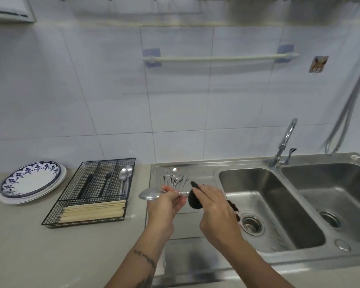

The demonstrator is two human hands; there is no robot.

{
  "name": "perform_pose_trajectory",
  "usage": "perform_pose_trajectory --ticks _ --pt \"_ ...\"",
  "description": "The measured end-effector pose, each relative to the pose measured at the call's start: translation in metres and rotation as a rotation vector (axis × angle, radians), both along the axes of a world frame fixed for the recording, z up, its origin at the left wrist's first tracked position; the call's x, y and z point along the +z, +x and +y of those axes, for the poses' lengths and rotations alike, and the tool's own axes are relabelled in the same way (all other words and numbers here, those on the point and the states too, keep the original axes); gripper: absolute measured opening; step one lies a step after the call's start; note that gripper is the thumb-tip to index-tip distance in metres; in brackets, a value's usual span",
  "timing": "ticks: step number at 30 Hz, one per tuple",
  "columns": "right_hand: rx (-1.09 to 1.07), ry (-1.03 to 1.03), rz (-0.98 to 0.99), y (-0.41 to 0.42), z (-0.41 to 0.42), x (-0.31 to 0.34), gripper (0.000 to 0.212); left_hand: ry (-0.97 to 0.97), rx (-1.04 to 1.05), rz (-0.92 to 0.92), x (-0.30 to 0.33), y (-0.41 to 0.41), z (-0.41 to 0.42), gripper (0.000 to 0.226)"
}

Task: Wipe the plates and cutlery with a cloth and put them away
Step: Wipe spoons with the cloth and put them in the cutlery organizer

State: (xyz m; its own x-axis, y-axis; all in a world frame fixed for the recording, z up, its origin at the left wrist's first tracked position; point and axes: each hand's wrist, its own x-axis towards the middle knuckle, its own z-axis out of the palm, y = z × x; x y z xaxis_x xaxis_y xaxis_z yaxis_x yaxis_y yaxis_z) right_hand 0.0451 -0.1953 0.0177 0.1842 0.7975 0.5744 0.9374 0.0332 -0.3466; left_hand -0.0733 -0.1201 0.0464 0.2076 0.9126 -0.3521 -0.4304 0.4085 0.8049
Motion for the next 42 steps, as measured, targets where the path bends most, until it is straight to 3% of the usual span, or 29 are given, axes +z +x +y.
perform_pose_trajectory --ticks 3,7,11,18,22,27,31,37,42 --pt "0.055 -0.011 -0.043 -0.017 0.025 0.002 0.066 0.106 -0.099 0.018 0.0 -0.012 0.024 0.027" --pt "-0.094 -0.128 0.052 -0.011 0.037 -0.004 0.074 0.221 -0.145 0.127 -0.007 -0.032 0.049 0.014" --pt "-0.103 -0.038 0.04 -0.026 0.053 0.005 0.067 0.286 -0.129 0.198 -0.01 -0.04 0.067 0.004" --pt "-0.032 -0.035 0.038 -0.043 0.081 -0.007 0.072 0.074 -0.086 0.065 -0.014 -0.033 0.09 0.018" --pt "-0.124 -0.056 0.072 -0.034 0.092 -0.011 0.071 0.019 -0.128 0.072 -0.022 -0.037 0.105 0.024" --pt "0.015 -0.103 0.012 -0.047 0.11 -0.022 0.074 -0.049 -0.141 0.141 -0.032 -0.031 0.117 0.02" --pt "-0.051 -0.166 0.046 -0.029 0.11 -0.029 0.073 -0.154 -0.144 0.148 -0.038 -0.034 0.127 0.016" --pt "0.036 -0.09 -0.035 -0.04 0.117 -0.034 0.075 -0.161 -0.152 0.161 -0.038 -0.023 0.125 0.018" --pt "-0.02 -0.233 0.048 -0.014 0.113 -0.045 0.081 -0.133 -0.02 0.219 -0.052 -0.041 0.134 0.021"
